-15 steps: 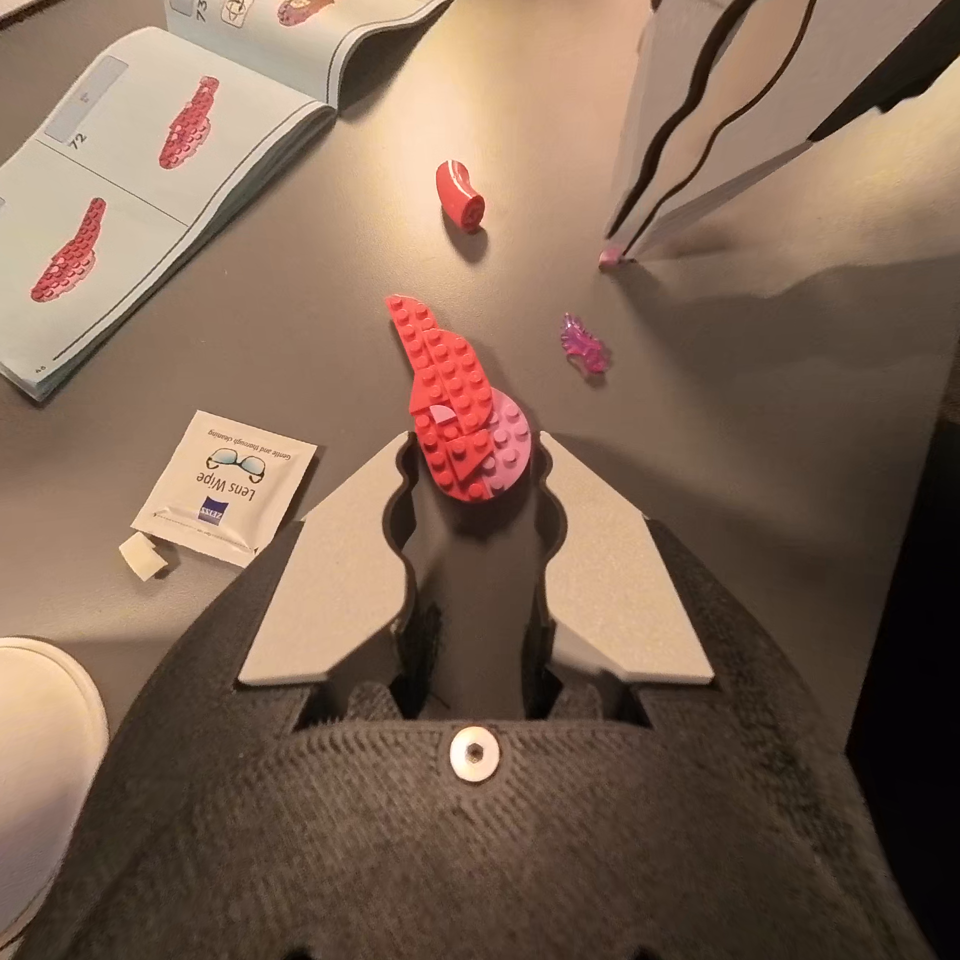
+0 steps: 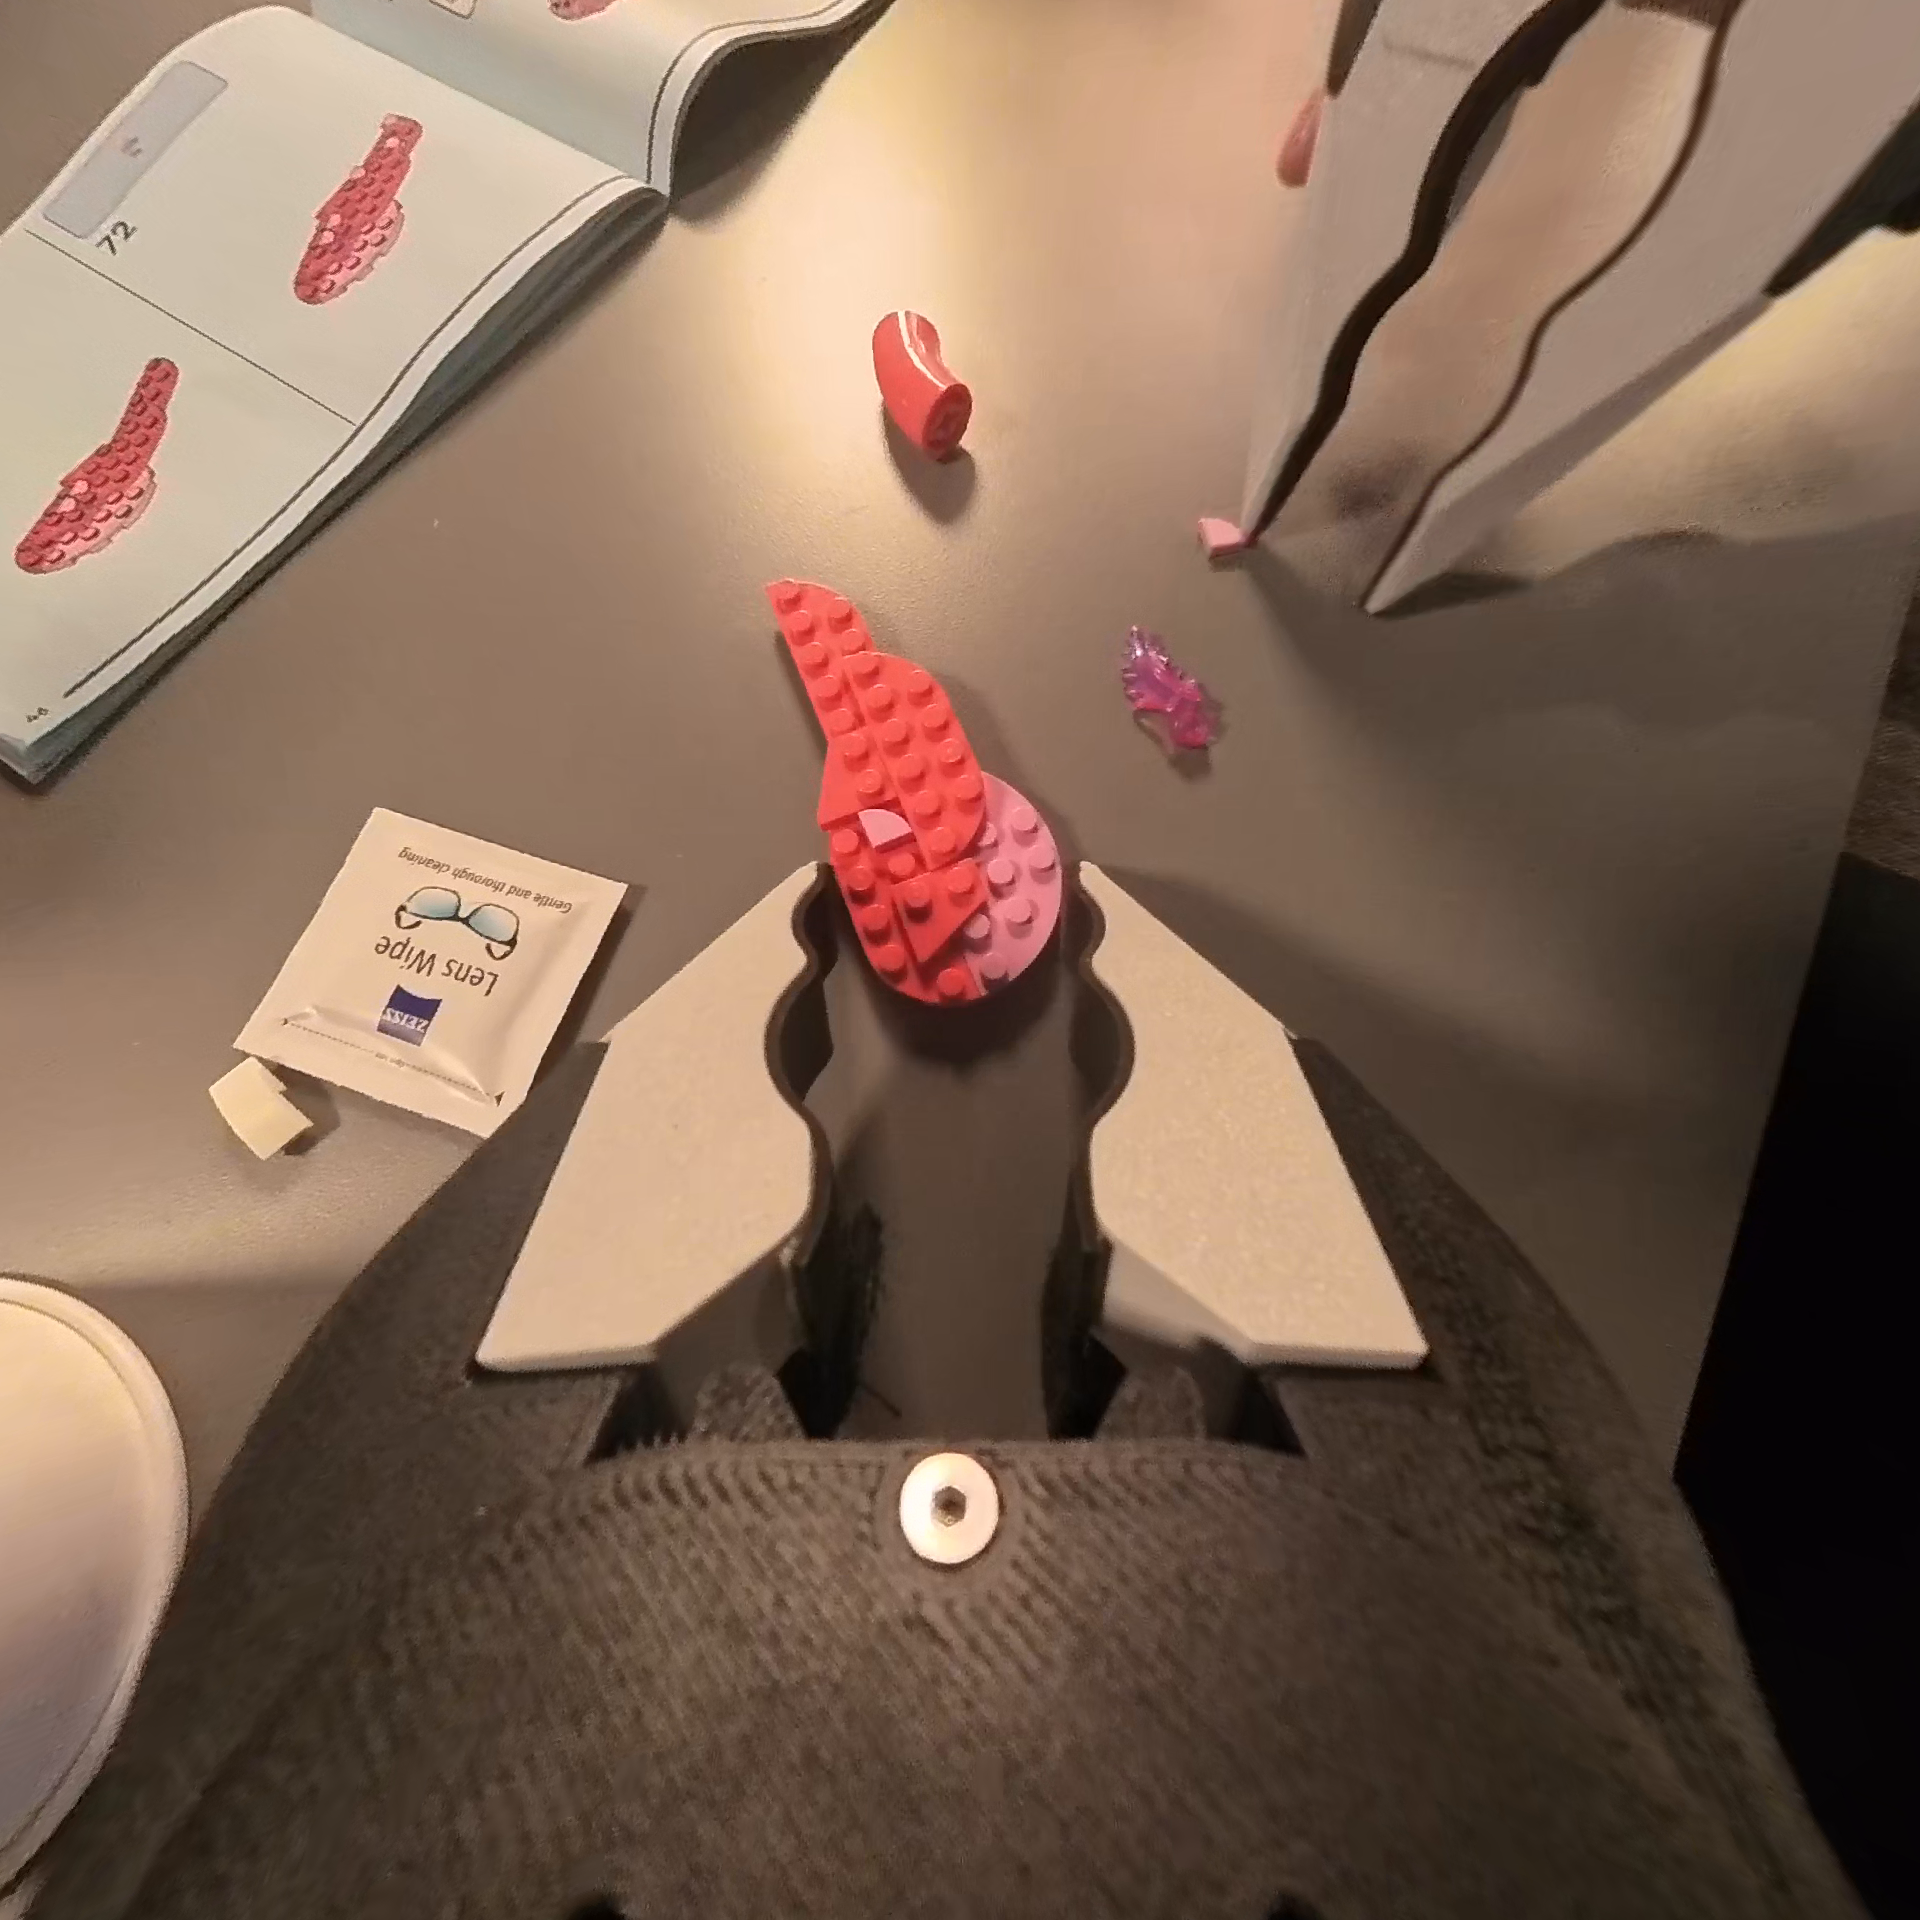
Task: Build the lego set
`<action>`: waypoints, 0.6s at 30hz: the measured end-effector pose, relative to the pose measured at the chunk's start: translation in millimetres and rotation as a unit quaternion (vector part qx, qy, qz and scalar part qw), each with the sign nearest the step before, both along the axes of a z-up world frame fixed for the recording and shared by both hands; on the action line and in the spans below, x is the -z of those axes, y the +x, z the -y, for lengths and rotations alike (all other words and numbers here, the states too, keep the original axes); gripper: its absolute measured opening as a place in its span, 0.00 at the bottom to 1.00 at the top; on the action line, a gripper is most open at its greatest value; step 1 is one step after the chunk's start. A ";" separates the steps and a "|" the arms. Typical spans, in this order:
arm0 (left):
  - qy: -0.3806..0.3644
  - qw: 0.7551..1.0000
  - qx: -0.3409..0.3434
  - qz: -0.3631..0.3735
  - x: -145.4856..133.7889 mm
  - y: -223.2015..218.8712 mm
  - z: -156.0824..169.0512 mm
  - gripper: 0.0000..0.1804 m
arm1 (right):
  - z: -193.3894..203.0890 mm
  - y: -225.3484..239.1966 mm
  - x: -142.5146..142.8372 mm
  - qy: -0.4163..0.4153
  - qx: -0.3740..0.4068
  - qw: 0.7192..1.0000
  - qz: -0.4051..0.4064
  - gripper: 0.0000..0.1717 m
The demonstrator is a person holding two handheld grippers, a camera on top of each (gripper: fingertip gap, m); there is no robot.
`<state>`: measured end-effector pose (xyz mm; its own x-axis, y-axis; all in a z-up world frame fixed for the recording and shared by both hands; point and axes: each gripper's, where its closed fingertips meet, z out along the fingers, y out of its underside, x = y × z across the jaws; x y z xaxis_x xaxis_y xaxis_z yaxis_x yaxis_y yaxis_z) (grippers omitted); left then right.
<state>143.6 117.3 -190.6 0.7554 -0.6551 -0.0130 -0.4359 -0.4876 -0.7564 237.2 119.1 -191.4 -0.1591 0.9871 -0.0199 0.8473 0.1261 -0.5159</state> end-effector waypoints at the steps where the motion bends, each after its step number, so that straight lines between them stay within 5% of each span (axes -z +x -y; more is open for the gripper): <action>1: 0.000 1.000 0.000 0.000 0.0 0.0 0.0 0.24 | 3.6 -1.3 -1.2 -0.006 -0.007 1.000 -0.005 0.14; 18: -0.006 1.000 0.000 0.006 0.0 0.5 0.0 0.24 | -20.6 -7.7 -0.6 0.031 0.006 0.999 -0.032 0.11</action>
